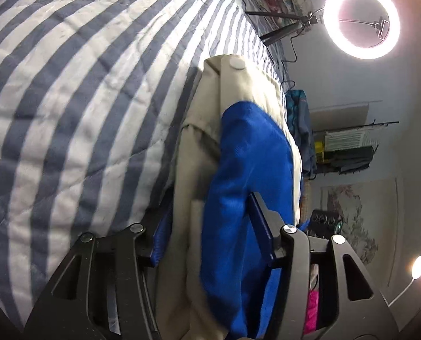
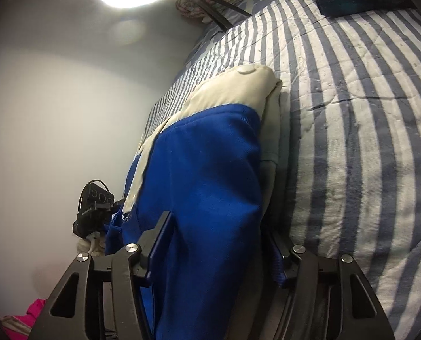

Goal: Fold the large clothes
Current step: 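Grasp the bundle side with both tools and lift it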

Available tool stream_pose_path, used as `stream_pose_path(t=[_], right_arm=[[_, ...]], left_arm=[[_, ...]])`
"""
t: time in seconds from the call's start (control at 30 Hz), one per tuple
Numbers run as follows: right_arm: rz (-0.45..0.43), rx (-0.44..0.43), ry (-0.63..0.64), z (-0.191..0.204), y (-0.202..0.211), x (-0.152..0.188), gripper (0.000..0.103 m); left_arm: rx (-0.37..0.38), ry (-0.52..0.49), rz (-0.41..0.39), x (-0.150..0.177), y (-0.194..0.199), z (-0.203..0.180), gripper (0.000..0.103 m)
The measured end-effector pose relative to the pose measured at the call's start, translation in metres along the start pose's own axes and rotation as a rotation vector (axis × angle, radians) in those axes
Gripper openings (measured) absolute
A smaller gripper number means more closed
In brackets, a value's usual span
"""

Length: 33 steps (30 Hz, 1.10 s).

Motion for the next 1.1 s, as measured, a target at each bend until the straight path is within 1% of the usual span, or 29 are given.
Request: stream_pose_path(t=[0.1, 0.17, 0.27, 0.3, 0.33, 0.37, 0.43, 0.47, 0.57, 0.63, 0.67, 0.7, 0.73, 0.77, 0.83, 0.93, 1.0, 1.03, 1.07, 1.1], right_arm=[[0.003, 0.01, 0.019, 0.004, -0.004, 0.002, 0.064], [0.009, 0.021, 0.031, 0.006, -0.003, 0.003, 0.058], [0.008, 0.015, 0.023, 0.004, 0.001, 0.002, 0.054], [0.007, 0.008, 0.014, 0.002, 0.002, 0.002, 0.054], [0.007, 0.003, 0.009, 0.0, 0.003, 0.003, 0.054], [0.01, 0.003, 0.005, -0.001, 0.004, 0.003, 0.054], [0.014, 0.009, 0.009, -0.003, 0.004, 0.004, 0.054], [0.022, 0.014, 0.012, -0.002, 0.004, 0.005, 0.056], [0.036, 0.022, 0.027, -0.001, 0.001, 0.006, 0.059], [0.036, 0.023, 0.026, -0.001, -0.004, 0.005, 0.061], [0.034, 0.02, 0.022, -0.001, -0.005, 0.005, 0.062], [0.032, 0.014, 0.019, -0.001, -0.006, 0.004, 0.063], [0.029, 0.006, 0.016, -0.001, -0.006, 0.004, 0.063], [0.026, 0.003, 0.014, 0.0, -0.007, 0.004, 0.063], [0.019, -0.005, 0.008, -0.001, -0.009, 0.002, 0.063], [0.012, -0.012, 0.004, 0.0, -0.013, -0.002, 0.063], [0.016, -0.009, 0.009, 0.001, -0.014, -0.002, 0.063], [0.016, -0.005, 0.009, 0.002, -0.016, -0.002, 0.06], [0.015, 0.001, 0.009, 0.003, -0.016, -0.002, 0.058], [0.013, 0.006, 0.011, 0.004, -0.017, -0.002, 0.049]], left_arm=[[-0.037, -0.065, -0.017, -0.003, -0.009, -0.012, 0.053], [-0.077, -0.113, -0.021, -0.001, -0.006, -0.015, 0.048], [-0.16, -0.217, -0.031, 0.002, 0.004, -0.017, 0.048], [-0.198, -0.249, -0.04, 0.003, 0.009, -0.015, 0.055], [-0.235, -0.251, -0.04, 0.004, 0.014, -0.009, 0.062], [-0.246, -0.234, -0.029, 0.006, 0.016, -0.003, 0.07], [-0.204, -0.184, 0.014, 0.011, 0.018, 0.006, 0.07], [-0.2, -0.188, 0.033, 0.013, 0.019, 0.008, 0.07], [-0.183, -0.196, 0.05, 0.016, 0.018, 0.007, 0.069], [-0.137, -0.173, 0.062, 0.017, 0.011, 0.002, 0.065], [-0.095, -0.155, 0.08, 0.017, 0.007, 0.0, 0.059], [-0.069, -0.144, 0.093, 0.019, 0.004, -0.001, 0.055], [-0.03, -0.124, 0.11, 0.019, -0.001, -0.003, 0.055], [-0.007, -0.111, 0.112, 0.017, -0.006, -0.004, 0.054], [0.019, -0.105, 0.105, 0.013, -0.01, -0.009, 0.054], [0.017, -0.122, 0.084, 0.009, -0.015, -0.017, 0.054], [-0.003, -0.126, 0.06, 0.008, -0.016, -0.019, 0.05], [-0.025, -0.14, 0.041, 0.009, -0.015, -0.022, 0.049], [-0.039, -0.155, 0.027, 0.013, -0.01, -0.023, 0.047], [-0.052, -0.169, 0.015, 0.014, -0.008, -0.025, 0.044]])
Point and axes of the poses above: each gripper's, at about its wrist camera, not at the fingertips, and y roughly against the way its jaws point, z to its left, x to its underside, the point moved 10 cm from there along -y, roughly the way its jaws point, and after that the axes turned 9 degrees about -x, right-handed, at the moved point
